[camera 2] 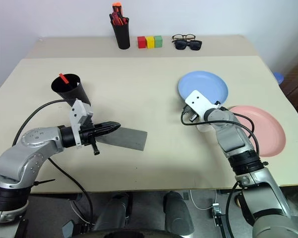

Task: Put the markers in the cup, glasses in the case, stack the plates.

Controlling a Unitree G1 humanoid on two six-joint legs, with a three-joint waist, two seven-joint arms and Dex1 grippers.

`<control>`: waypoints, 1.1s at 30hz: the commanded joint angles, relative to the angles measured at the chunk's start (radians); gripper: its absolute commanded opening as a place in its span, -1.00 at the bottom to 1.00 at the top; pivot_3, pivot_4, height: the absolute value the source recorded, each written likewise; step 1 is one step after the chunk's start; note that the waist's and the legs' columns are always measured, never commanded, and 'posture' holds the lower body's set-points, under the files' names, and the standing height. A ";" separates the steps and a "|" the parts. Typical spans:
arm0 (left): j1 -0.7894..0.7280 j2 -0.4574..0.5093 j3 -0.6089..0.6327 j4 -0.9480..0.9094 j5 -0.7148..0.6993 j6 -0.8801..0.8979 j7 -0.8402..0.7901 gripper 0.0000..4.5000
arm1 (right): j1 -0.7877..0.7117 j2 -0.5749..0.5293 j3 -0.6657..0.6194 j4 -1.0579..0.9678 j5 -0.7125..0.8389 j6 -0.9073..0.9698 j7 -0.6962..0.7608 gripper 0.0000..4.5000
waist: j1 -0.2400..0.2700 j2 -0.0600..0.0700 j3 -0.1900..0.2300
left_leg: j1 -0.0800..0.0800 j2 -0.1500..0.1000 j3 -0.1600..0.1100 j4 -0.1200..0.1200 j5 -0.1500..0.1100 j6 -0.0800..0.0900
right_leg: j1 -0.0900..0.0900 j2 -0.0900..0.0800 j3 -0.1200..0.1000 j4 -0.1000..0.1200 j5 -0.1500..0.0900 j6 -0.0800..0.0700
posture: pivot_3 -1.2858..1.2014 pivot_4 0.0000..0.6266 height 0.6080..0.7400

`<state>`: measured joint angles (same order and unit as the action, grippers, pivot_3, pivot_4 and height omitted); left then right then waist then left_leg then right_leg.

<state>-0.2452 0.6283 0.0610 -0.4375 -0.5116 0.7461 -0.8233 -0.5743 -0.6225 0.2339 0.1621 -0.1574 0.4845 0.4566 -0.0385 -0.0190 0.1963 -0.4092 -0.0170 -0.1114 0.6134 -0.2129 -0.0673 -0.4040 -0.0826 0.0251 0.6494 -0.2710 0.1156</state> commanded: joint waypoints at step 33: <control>-0.162 -0.125 -0.159 0.271 0.097 -0.276 -0.099 -1.00 | 0.510 -0.161 -0.221 -0.655 -0.044 0.162 0.126 0.56 | 0.025 0.002 -0.001 | 0.001 0.000 0.000 0.001 -0.001 0.001 | 0.003 0.000 0.000 -0.002 0.000 0.001 | 0.03 -0.52 1.00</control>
<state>-0.4103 0.4965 -0.1261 -0.1164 -0.4022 0.4626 -0.9333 -0.0420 -0.7841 0.0188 -0.5115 -0.1746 0.6811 0.6128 -0.0137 -0.0174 0.1957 -0.4082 -0.0166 -0.1115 0.6148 -0.2135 -0.0663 -0.4009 -0.0824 0.0248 0.6472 -0.2715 0.1162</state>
